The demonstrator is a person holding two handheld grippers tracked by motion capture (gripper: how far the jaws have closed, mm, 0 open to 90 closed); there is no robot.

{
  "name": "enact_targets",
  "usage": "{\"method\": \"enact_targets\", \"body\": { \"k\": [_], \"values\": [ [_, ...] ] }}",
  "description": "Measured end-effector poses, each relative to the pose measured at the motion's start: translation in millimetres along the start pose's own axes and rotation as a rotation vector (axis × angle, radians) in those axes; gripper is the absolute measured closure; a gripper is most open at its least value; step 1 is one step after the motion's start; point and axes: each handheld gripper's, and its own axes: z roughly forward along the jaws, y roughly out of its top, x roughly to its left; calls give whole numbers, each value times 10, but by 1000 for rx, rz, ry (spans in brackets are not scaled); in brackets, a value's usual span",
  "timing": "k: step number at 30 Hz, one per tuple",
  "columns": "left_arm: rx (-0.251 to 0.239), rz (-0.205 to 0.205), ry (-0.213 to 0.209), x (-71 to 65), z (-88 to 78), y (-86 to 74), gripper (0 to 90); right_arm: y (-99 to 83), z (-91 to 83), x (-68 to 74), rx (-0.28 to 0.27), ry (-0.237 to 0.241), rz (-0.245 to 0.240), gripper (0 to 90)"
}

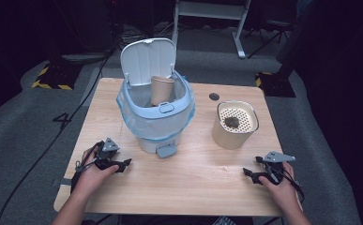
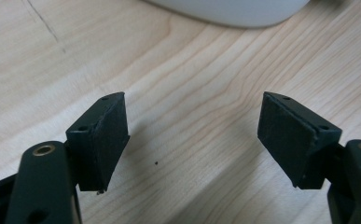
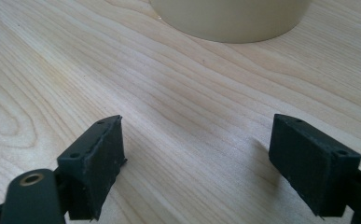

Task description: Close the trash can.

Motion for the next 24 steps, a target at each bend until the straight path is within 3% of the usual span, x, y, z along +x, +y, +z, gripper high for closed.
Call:
{"method": "enact_targets", "body": {
  "k": [13,24],
  "values": [
    [-97,-38,-27,87,-479,266,270,0,0,0,0,0,1,179],
    [-179,-35,-41,181,-849,570,279,0,0,0,0,1,1,179]
  ]
}}
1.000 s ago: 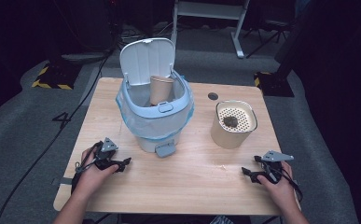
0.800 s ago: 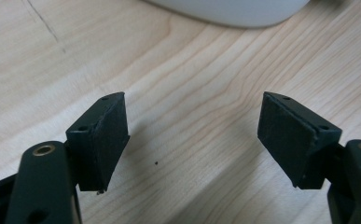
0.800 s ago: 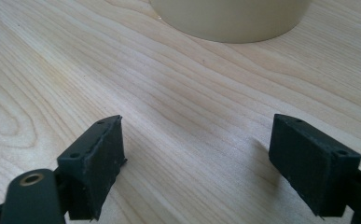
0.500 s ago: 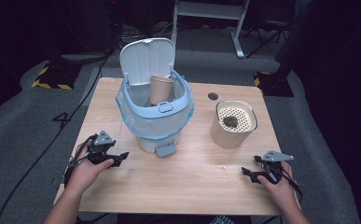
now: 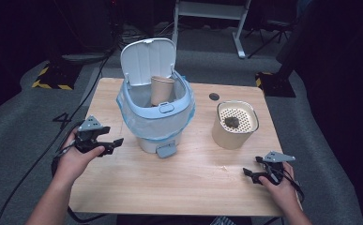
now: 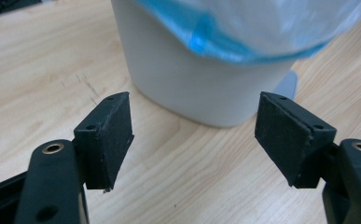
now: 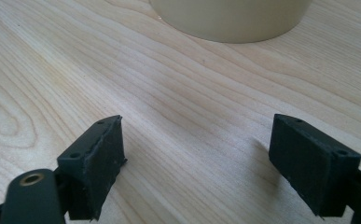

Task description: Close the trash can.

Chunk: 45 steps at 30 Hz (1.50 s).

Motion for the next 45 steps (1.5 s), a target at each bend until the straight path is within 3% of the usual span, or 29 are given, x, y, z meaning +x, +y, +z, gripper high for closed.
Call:
{"method": "enact_targets", "body": {
  "k": [10,17,21,27,31,45],
  "values": [
    [-93,-12,-11,47,-212,256,283,0,0,0,0,0,0,179],
    [-177,-19,-4,94,-367,551,286,0,0,0,0,0,0,179],
    [-199,-27,-2,151,-413,718,287,0,0,0,0,0,0,179],
    [-233,-34,23,245,-441,931,276,-1,0,0,0,0,0,179],
    [-267,-31,29,327,-444,1190,268,-1,0,0,0,0,0,179],
    [-337,13,38,351,-343,1842,261,-1,0,0,0,0,0,179]
  ]
}}
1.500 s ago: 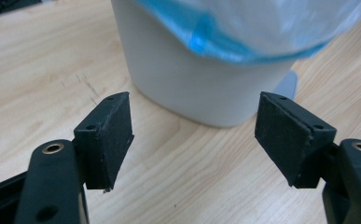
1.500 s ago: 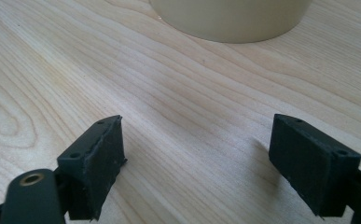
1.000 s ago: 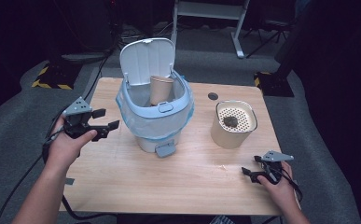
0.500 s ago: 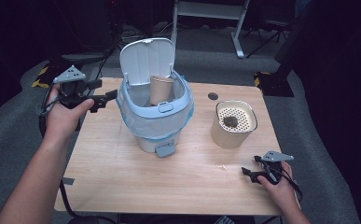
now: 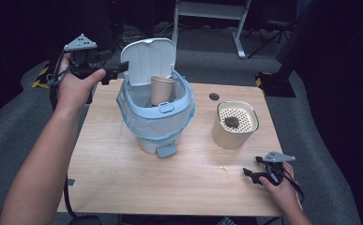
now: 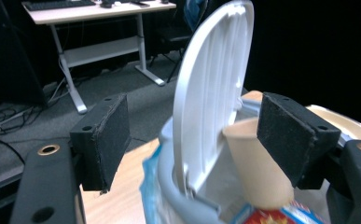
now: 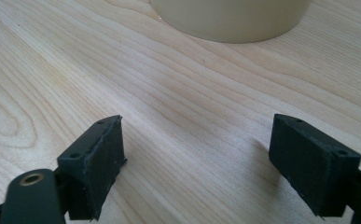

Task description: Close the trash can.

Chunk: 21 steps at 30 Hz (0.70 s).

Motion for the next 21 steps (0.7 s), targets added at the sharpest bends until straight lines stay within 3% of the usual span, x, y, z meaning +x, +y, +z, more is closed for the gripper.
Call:
{"method": "enact_targets", "body": {
  "k": [7,11,15,21],
  "values": [
    [1,26,-26,-63,169,147,259,0,0,0,0,0,0,179],
    [-1,28,-62,-108,234,182,272,0,0,-1,0,1,0,179],
    [17,60,-73,-212,210,211,264,0,0,-1,0,1,0,179],
    [49,98,-123,-394,85,162,280,0,0,-1,0,1,1,179]
  ]
}}
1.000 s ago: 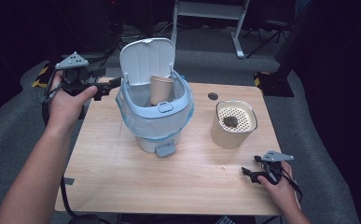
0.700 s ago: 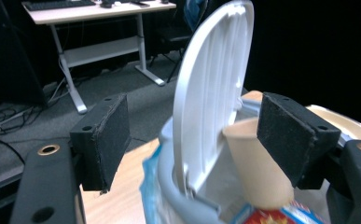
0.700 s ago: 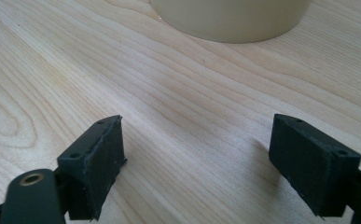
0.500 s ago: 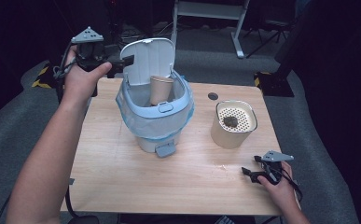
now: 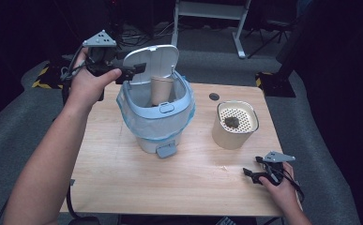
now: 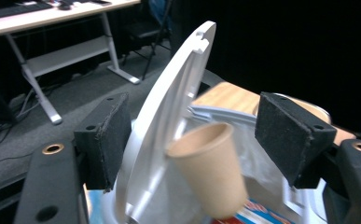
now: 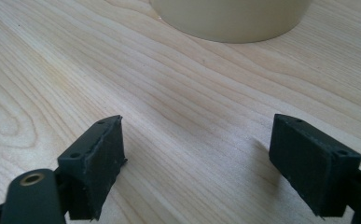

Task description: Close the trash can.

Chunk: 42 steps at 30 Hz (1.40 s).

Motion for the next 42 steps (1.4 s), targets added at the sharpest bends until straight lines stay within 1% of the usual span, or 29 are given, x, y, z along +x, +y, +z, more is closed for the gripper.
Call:
{"method": "enact_targets", "body": {
  "k": [3,5,8,11,14,18,22,23,25,26,27,28,29,30,32,33,35,39,40,41,42],
  "values": [
    [15,10,-32,-113,-26,-56,283,0,0,0,0,0,0,179],
    [26,24,-45,-184,-33,-97,283,0,0,0,0,0,0,179],
    [50,41,-82,-283,-14,-166,293,0,0,0,0,0,-1,179],
    [74,67,-95,-375,10,-229,296,0,0,0,0,0,-1,179],
    [75,64,-105,-403,18,-272,297,0,0,0,0,0,0,179],
    [82,31,-141,-424,46,-366,323,0,0,0,0,0,0,179],
    [89,13,-202,-465,65,-430,356,0,0,0,0,0,0,179],
    [87,0,-222,-481,71,-439,364,0,0,0,0,0,-1,179],
    [91,-13,-236,-489,78,-441,391,0,0,0,0,0,0,179],
    [89,-21,-239,-487,87,-443,410,0,0,0,0,0,0,179],
    [91,-38,-247,-483,97,-444,429,0,0,0,0,0,0,179],
    [102,-49,-254,-472,110,-445,460,0,0,0,0,0,-1,179],
    [130,-58,-263,-454,126,-444,498,0,0,1,0,0,0,179],
    [142,-70,-267,-445,136,-443,539,0,0,0,0,0,0,179],
    [150,-112,-286,-421,167,-447,591,0,0,0,0,0,0,179],
    [153,-124,-290,-413,175,-448,610,0,0,0,0,0,-1,179],
    [154,-133,-279,-403,190,-449,636,0,0,0,0,0,0,179],
    [166,-120,-243,-404,240,-460,659,0,0,0,0,0,0,179],
    [166,-120,-243,-404,240,-460,660,0,0,0,0,0,-1,179],
    [184,-88,-212,-426,273,-465,657,0,0,0,0,0,-1,179],
    [178,-78,-212,-440,290,-468,648,0,0,0,0,0,-1,179]
  ]
}}
